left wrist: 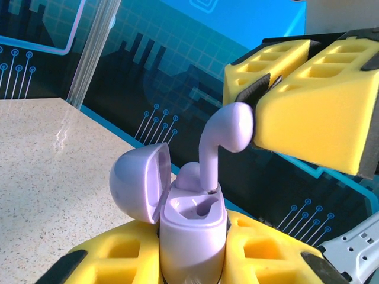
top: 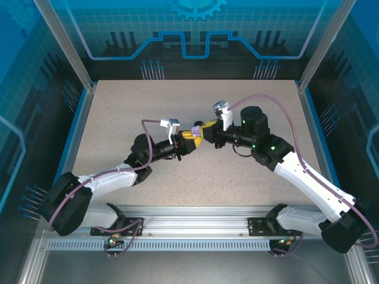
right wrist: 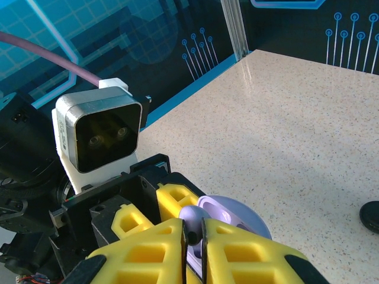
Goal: Insert the wireless bluetooth earbuds into the charging case
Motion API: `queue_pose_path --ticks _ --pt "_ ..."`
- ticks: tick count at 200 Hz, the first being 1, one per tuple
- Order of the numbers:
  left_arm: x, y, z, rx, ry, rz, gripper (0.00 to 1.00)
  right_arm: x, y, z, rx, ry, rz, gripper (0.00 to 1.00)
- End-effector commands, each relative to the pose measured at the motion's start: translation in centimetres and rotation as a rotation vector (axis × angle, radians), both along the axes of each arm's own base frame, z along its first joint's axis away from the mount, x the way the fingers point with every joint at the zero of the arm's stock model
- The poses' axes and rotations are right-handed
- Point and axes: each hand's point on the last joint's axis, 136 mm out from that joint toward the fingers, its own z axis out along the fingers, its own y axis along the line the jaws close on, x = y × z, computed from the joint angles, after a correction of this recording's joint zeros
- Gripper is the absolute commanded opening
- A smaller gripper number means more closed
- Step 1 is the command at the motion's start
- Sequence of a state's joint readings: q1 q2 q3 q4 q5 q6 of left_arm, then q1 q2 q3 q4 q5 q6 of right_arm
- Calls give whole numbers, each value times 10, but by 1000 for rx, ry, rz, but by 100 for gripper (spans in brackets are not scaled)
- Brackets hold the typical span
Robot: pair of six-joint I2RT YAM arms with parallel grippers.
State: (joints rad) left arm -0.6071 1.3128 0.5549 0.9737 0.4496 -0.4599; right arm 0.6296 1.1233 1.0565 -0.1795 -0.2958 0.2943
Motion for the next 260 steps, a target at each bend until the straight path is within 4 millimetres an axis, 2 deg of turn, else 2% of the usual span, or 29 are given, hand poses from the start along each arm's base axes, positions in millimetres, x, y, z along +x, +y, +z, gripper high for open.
queue_pose_path --ticks 1,88,163,260 --pt "-5 -1 32 -35 -103 -6 9 -6 6 14 13 -30 30 15" --pt "-5 -3 33 -19 -112 -7 9 -9 9 -3 -27 15 51 16" --pt "-4 -1 27 20 -122 12 9 -14 0 6 -31 -14 31 16" --pt "-6 -1 27 36 -131 10 9 -14 -3 2 -47 -9 19 18"
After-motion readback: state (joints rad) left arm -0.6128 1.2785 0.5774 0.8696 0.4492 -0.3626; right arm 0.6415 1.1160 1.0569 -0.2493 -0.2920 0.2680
